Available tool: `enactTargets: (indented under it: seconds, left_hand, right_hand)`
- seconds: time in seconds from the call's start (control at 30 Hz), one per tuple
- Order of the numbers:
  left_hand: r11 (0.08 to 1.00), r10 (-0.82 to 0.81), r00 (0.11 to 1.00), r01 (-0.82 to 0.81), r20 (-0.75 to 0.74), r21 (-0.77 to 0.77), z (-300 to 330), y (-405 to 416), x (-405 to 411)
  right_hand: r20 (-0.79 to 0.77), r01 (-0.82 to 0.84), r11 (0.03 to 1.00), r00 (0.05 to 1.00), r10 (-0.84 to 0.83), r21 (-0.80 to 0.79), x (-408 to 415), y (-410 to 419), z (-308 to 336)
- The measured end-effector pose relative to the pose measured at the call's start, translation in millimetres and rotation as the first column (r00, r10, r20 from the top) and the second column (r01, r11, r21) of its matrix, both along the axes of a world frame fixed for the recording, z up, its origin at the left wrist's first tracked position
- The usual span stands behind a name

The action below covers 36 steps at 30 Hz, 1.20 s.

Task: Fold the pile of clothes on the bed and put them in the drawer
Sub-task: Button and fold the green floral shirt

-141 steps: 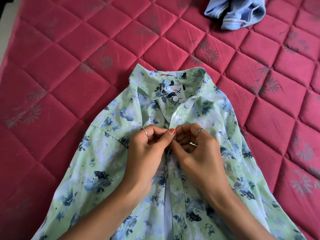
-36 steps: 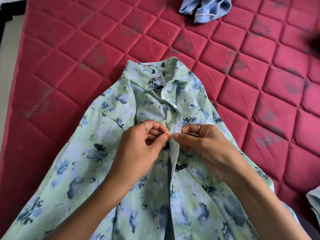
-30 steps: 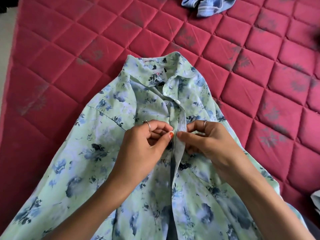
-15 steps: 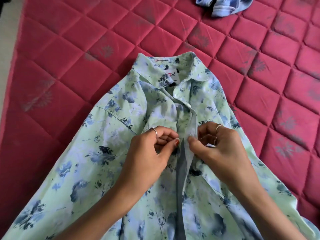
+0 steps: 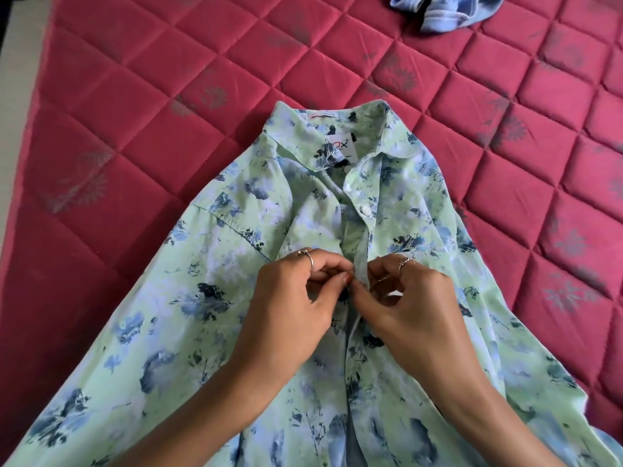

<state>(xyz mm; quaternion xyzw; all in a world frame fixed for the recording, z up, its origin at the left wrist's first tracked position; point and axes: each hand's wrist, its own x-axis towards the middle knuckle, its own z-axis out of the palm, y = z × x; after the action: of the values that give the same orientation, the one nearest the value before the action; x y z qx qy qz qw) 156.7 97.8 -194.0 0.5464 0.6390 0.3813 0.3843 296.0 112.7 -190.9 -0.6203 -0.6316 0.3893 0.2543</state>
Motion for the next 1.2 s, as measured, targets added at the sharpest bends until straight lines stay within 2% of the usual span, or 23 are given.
enactTargets:
  seconds: [0.17, 0.33, 0.53, 0.7, 0.87, 1.03, 1.2]
  left_hand:
    - [0.996, 0.026, 0.996, -0.019, 0.083, -0.081, -1.4, 0.4, -1.3]
    - [0.995, 0.019, 0.997, -0.012, 0.074, -0.095, -1.9, 0.2, -2.5]
    - [0.984, 0.082, 0.98, -0.051, 0.18, -0.173, -0.6, 1.3, -1.6]
    - [0.973, 0.131, 0.962, -0.078, 0.239, -0.219, -5.2, 1.3, -3.3]
    - [0.972, 0.135, 0.963, -0.084, 0.232, -0.219, -9.3, 0.7, -1.2]
    - [0.961, 0.177, 0.929, -0.092, 0.325, -0.26, -10.8, 0.7, 0.4]
    - [0.955, 0.189, 0.919, -0.09, 0.345, -0.284, -13.2, 0.2, 1.6]
  right_hand:
    - [-0.047, 0.038, 0.998, 0.998, -0.041, -0.053, -1.0, -0.3, 2.0]
    - [-0.046, 0.056, 0.997, 0.997, -0.058, -0.058, -2.4, -0.8, 0.6]
    - [-0.121, 0.139, 0.987, 0.982, -0.147, -0.078, -2.3, -4.5, -5.8]
    - [-0.212, 0.064, 0.993, 0.974, -0.083, -0.097, -4.2, -4.4, -8.6]
    - [-0.306, 0.069, 0.974, 0.943, -0.134, -0.214, -2.0, 0.3, -10.3]
    - [-0.347, 0.032, 0.951, 0.927, -0.144, -0.309, -0.8, 2.1, -6.2]
    - [-0.392, 0.074, 0.91, 0.886, -0.248, -0.407, -1.9, 3.3, -7.3]
